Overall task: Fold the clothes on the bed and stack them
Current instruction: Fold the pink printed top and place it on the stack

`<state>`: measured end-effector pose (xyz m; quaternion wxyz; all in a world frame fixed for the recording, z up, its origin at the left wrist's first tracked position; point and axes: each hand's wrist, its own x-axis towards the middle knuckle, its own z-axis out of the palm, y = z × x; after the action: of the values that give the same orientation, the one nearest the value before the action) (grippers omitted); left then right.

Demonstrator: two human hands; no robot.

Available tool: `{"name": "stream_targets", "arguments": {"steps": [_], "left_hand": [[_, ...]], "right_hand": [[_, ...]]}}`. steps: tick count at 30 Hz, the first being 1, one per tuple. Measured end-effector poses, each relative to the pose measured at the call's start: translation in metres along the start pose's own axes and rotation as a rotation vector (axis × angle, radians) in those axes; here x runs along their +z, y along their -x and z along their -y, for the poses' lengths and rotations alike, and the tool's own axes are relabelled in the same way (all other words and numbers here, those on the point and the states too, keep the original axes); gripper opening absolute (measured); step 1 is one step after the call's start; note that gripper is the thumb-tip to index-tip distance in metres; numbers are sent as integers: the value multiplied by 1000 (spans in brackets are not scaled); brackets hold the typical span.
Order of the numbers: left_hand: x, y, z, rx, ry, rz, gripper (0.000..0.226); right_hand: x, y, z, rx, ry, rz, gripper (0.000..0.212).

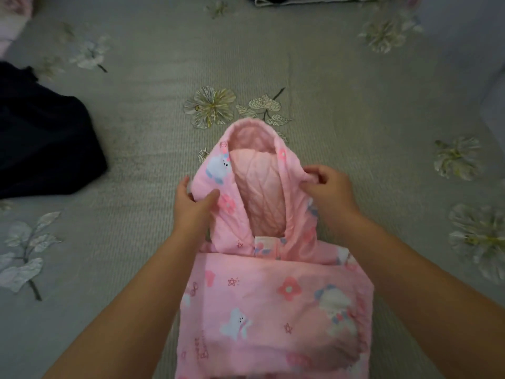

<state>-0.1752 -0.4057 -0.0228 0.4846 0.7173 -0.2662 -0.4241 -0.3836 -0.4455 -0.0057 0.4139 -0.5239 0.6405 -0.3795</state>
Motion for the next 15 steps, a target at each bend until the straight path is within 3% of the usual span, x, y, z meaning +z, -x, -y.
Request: {"name": "stream_targets", "arguments": {"steps": [3, 6, 8, 10, 13, 15], "left_hand": [[-20, 25, -19, 225, -94, 92, 67], [-45, 69, -19, 558, -331, 243, 33], [-66, 98, -11, 816, -585, 418, 25], [-88, 118, 4, 1016, -820, 586, 25], [-111, 141, 25, 1144, -1074, 723, 33], [-119, 153, 34, 1072, -1170, 774, 28]], "right_hand": [[-27, 45, 12, -377, 90, -39, 21], [-53, 93, 6, -208, -51, 134, 39], [-69, 120, -2, -96, -89, 288, 52], [-78, 147, -9, -127, -19, 427, 56], [-74, 185, -9, -497, 470, 570, 41], [-63, 212, -21, -714, 845, 527, 35]]}}
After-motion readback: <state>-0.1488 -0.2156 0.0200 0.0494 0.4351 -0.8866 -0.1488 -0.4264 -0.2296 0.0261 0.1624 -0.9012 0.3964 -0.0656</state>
